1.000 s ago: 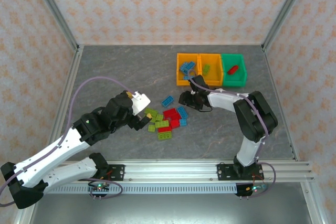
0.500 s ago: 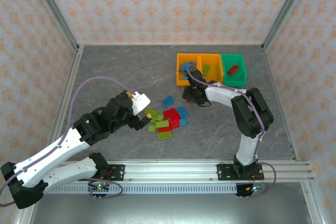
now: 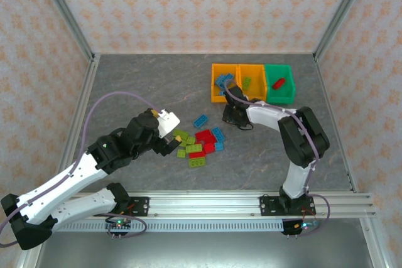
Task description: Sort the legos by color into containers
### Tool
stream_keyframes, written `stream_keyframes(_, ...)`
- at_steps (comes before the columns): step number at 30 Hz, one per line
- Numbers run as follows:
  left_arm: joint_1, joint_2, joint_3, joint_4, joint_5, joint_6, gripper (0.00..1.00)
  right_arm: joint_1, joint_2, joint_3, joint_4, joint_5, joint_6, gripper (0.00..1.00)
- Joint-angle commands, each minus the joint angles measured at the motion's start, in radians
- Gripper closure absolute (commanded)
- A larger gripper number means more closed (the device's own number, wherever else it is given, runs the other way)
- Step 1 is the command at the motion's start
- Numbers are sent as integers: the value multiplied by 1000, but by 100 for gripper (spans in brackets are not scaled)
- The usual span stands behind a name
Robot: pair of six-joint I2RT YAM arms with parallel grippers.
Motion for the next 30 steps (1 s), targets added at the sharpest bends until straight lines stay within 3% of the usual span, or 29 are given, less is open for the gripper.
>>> stream_keyframes(1,8,-15,11,-8,-29,7,0,7,-163,-74,-4,77,37,74)
stream_keyframes(5,9,-27,4,2,-26,6,0,-12,-364,-144,-7,175,75,73)
stream_keyframes(9,11,-15,10,-1,-16,6,0,-144,-436,-89,-44,215,34,73)
stream_keyframes(15,10,-20,12,-7,-36,3,0,-398,-209,198,-92,167,-45,73)
stream_keyframes(20,9,-41,2,0,-56,5,0,-479,19,446,-162,162,-52,71)
stream_keyframes(22,10,-43,1,-1,-61,5,0,-496,79,516,-201,160,-48,61)
stream_keyframes(25,10,-38,1,0,-64,3,0,-502,118,594,-272,126,-60,36)
stream_keyframes(27,9,-33,3,1,-64,3,0,-503,88,582,-289,119,-61,26)
stream_keyframes(30,9,-23,7,-2,-66,-3,0,-503,-21,463,-251,77,-46,21)
